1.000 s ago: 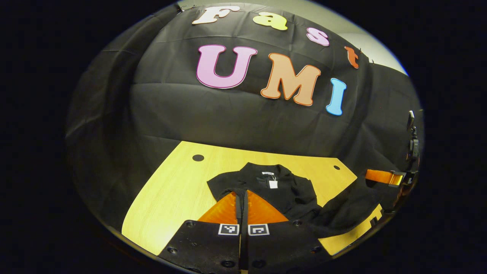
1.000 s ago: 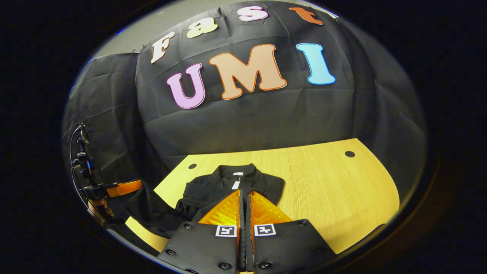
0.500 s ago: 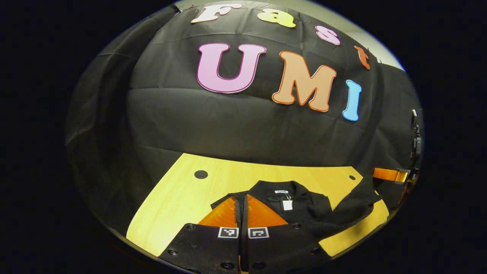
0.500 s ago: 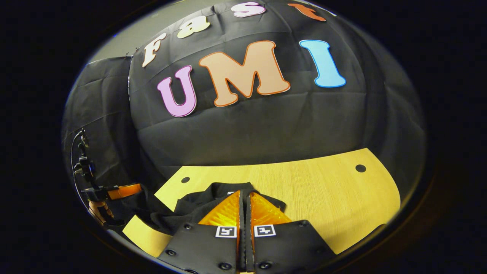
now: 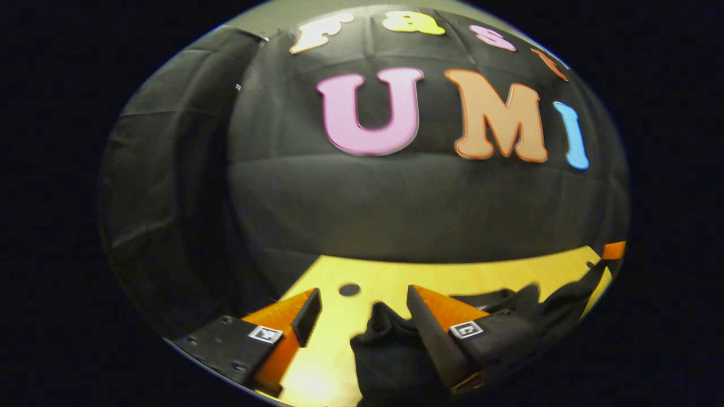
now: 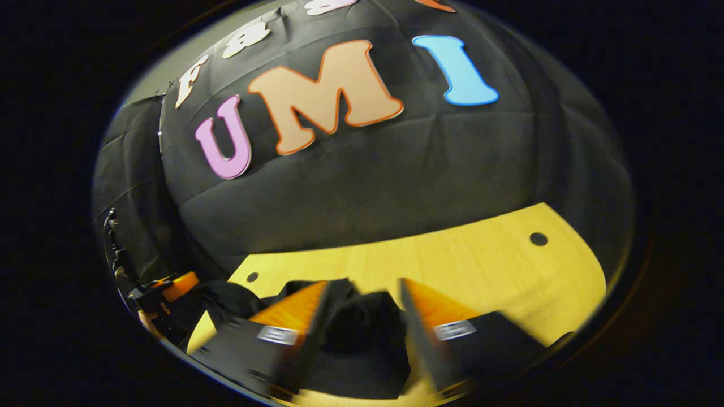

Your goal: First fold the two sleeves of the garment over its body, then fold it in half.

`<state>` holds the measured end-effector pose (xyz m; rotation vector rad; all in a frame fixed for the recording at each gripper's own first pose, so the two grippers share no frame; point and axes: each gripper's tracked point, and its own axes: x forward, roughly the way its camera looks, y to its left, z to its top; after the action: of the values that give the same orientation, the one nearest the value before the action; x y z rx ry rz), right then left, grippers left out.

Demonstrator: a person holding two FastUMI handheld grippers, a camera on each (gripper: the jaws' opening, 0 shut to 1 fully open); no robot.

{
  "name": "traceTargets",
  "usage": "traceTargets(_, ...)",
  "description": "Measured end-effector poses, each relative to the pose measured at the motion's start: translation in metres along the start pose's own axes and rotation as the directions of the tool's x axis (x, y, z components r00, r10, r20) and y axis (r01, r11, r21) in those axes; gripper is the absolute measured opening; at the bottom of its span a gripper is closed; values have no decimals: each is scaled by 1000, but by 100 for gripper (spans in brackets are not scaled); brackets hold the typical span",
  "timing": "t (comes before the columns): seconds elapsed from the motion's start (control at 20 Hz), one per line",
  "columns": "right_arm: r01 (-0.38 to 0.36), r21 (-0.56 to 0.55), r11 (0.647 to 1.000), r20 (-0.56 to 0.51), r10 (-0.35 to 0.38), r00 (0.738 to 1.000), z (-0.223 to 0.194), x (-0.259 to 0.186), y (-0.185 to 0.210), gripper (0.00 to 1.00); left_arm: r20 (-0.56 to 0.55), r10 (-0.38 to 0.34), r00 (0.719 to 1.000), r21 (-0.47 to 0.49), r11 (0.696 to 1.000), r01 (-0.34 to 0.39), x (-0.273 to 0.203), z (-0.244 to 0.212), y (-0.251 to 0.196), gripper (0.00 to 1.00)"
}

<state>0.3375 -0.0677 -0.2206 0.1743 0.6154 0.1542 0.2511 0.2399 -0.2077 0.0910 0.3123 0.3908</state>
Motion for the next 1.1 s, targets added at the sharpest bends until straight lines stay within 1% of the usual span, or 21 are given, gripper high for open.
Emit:
traceTargets(0.05, 12, -15, 1000, 54, -12, 998, 12, -5, -2, 97, 38, -27, 999, 10, 1000, 27, -6, 15, -6, 91)
traceTargets(0.1, 25, -29, 999, 102, -22, 995, 22, -12, -2, 97, 55, -48, 997, 29, 999, 46, -12, 23, -11, 93)
traceTargets(0.2, 45, -52, 998, 167, -35, 985, 37, -32, 0, 97, 48, -75, 996, 55, 996, 72, -25, 29, -18, 93)
traceTargets(0.25, 50, -58, 997, 186, -39, 982, 40, -42, 1, 98, 50, -82, 995, 44, 996, 80, -33, 34, -20, 93)
traceTargets(0.3, 52, -61, 997, 201, -39, 979, 41, -53, 3, 97, 54, -90, 994, 25, 996, 88, -42, 40, -20, 95)
traceTargets(0.35, 57, -60, 997, 218, -43, 975, 46, -60, 5, 92, 63, -95, 994, 11, 995, 94, -51, 46, -19, 94)
traceTargets(0.45, 63, -63, 996, 240, -47, 970, 45, -82, 10, 97, 90, -94, 991, 4, 996, 94, -71, 54, -13, 94)
traceTargets(0.5, 66, -62, 996, 250, -48, 967, 44, -94, 12, 97, 103, -102, 989, 9, 995, 102, -84, 58, -13, 96)
traceTargets(0.6, 69, -63, 996, 274, -49, 960, 39, -118, 18, 97, 133, -109, 985, 20, 994, 107, -111, 67, -10, 94)
traceTargets(0.7, 75, -69, 995, 297, -51, 953, 34, -143, 24, 98, 163, -116, 980, 26, 993, 114, -140, 76, -2, 96)
traceTargets(0.8, 74, -71, 995, 317, -48, 947, 28, -168, 33, 97, 184, -120, 976, 18, 993, 119, -166, 84, 3, 94)
traceTargets(0.85, 66, -72, 995, 322, -40, 946, 23, -181, 39, 97, 205, -127, 971, 9, 992, 128, -181, 91, 4, 96)
traceTargets(0.95, 61, -78, 995, 335, -31, 942, 12, -208, 48, 97, 234, -137, 963, -5, 990, 142, -213, 103, 6, 96)
traceTargets(1.05, 66, -90, 994, 380, -27, 925, 2, -237, 57, 98, 274, -135, 952, -15, 989, 144, -242, 111, 12, 94)
traceTargets(1.1, 76, -102, 992, 410, -28, 912, -2, -250, 61, 97, 296, -133, 946, -18, 989, 144, -256, 114, 12, 95)
